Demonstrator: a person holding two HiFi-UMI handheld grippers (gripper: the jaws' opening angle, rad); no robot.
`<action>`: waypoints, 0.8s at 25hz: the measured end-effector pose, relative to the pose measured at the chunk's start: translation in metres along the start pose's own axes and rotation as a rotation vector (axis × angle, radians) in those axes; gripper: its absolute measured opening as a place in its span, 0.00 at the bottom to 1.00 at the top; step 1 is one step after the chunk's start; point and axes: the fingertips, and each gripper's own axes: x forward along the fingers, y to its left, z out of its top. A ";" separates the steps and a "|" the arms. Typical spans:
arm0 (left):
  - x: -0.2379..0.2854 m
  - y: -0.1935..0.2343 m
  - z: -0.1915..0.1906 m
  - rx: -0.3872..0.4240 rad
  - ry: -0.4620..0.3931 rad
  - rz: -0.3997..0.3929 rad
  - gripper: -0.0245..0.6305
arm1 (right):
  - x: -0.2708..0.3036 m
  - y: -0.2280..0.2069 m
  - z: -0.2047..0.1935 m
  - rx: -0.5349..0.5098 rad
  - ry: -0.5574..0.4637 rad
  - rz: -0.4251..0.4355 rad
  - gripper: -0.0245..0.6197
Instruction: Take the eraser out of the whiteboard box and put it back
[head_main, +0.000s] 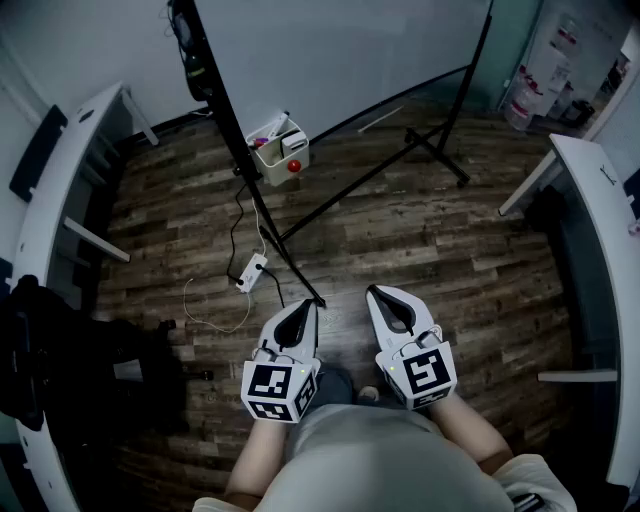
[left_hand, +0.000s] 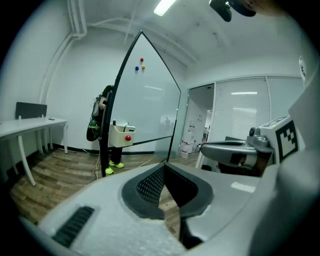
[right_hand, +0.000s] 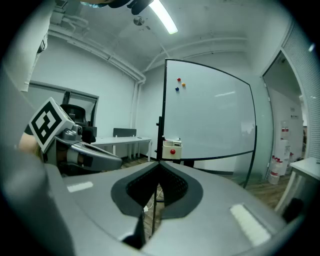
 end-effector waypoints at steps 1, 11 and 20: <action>-0.004 -0.010 -0.004 -0.001 -0.008 0.006 0.04 | -0.011 0.002 -0.001 -0.009 -0.013 0.006 0.05; -0.036 -0.105 -0.033 0.010 -0.030 -0.022 0.04 | -0.100 0.012 -0.009 -0.060 -0.077 0.031 0.05; -0.052 -0.122 -0.038 0.010 -0.039 -0.006 0.04 | -0.121 0.023 -0.017 -0.012 -0.077 0.084 0.05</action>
